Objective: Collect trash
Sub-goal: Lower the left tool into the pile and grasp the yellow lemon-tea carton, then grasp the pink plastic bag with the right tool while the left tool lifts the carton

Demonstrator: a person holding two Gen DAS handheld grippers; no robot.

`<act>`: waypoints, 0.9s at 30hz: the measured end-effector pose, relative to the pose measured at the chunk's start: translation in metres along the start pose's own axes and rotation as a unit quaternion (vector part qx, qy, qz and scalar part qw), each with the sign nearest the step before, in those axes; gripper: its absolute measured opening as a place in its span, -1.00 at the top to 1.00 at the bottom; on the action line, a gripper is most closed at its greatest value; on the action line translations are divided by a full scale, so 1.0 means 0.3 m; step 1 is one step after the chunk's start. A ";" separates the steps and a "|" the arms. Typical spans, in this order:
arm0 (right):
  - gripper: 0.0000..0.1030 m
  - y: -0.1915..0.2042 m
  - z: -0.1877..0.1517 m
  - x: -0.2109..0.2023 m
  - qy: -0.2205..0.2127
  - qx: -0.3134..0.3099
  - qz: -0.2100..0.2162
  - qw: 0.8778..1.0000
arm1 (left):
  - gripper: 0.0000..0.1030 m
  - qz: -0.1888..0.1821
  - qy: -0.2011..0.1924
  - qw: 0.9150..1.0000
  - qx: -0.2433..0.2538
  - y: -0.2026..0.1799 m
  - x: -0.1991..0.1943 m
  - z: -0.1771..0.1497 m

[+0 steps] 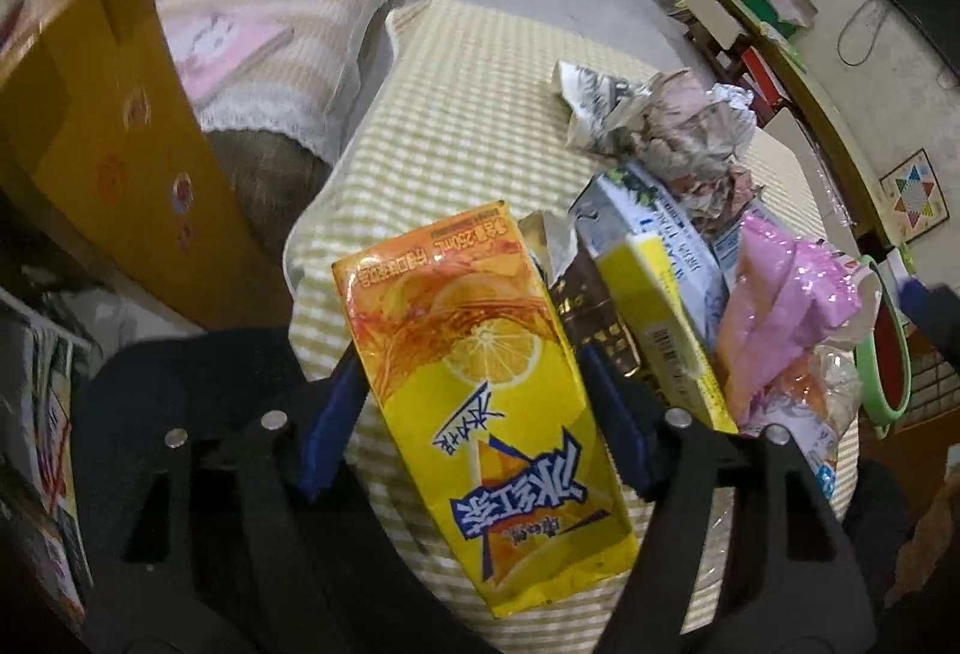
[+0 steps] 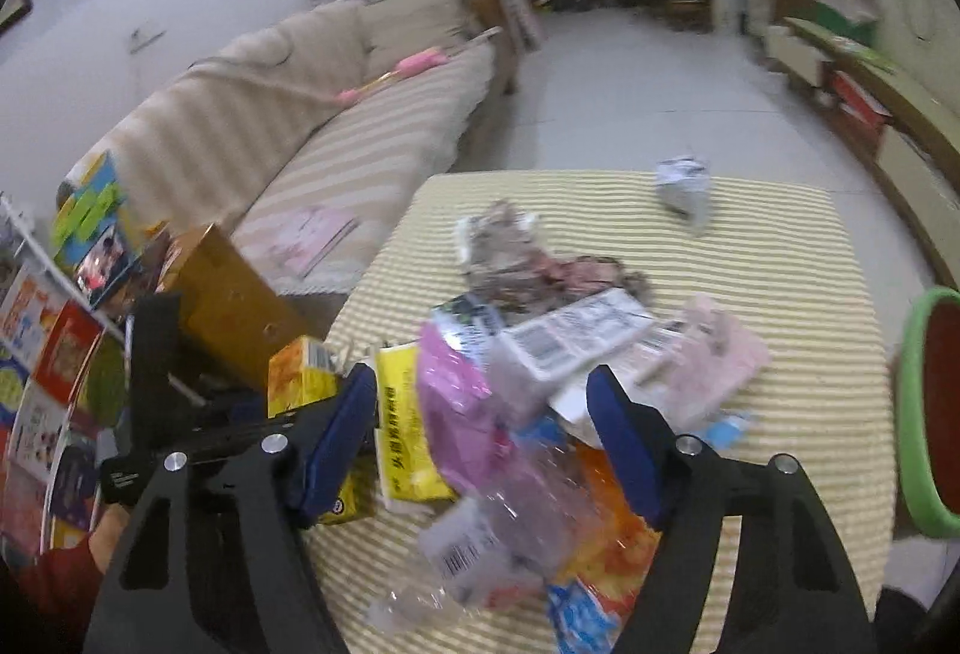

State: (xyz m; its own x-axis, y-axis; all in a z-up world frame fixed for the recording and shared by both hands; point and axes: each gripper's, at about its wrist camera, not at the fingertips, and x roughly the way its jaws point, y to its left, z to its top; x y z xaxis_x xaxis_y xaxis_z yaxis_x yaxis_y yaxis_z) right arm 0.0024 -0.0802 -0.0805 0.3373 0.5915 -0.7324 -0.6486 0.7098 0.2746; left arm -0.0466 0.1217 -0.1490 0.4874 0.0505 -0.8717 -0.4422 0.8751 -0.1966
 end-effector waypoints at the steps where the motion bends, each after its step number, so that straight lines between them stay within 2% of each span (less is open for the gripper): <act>1: -0.37 0.003 0.002 0.025 0.007 0.001 0.007 1.000 | -0.34 -0.002 -0.003 1.000 0.001 -0.001 -0.009 0.000; 5: -0.31 0.014 0.003 0.103 0.034 0.001 0.014 0.999 | -0.34 -0.007 -0.019 1.000 0.000 0.012 -0.039 0.008; 7: 0.02 0.011 -0.004 0.127 0.049 -0.001 0.011 0.999 | -0.34 -0.005 -0.026 1.000 0.003 0.011 -0.056 0.014; 9: 0.12 0.006 -0.012 0.145 0.060 0.008 0.026 0.998 | -0.34 -0.006 -0.029 1.000 0.002 0.013 -0.062 0.021; 12: 0.42 -0.003 -0.023 0.146 0.062 0.015 0.038 0.997 | -0.34 -0.007 -0.030 1.000 0.000 0.013 -0.067 0.027; 15: 0.50 -0.001 -0.012 0.080 0.034 0.023 0.047 0.998 | -0.34 -0.014 -0.039 0.999 -0.001 0.005 -0.082 0.036; 21: 0.51 -0.010 0.042 -0.095 -0.034 0.037 0.056 0.997 | -0.34 -0.030 -0.083 0.996 0.023 -0.068 -0.174 0.077; 27: 0.51 -0.074 0.064 -0.259 -0.100 0.067 0.050 0.991 | -0.34 -0.062 -0.117 0.990 0.048 -0.181 -0.245 0.126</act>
State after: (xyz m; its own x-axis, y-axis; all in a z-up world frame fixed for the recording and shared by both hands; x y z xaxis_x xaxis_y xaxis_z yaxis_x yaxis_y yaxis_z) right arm 0.0037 -0.1347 -0.0180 0.4137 0.7157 -0.5627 -0.5933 0.6807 0.4297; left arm -0.0299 0.0887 -0.0572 0.6995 0.0398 -0.7135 -0.3000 0.9225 -0.2427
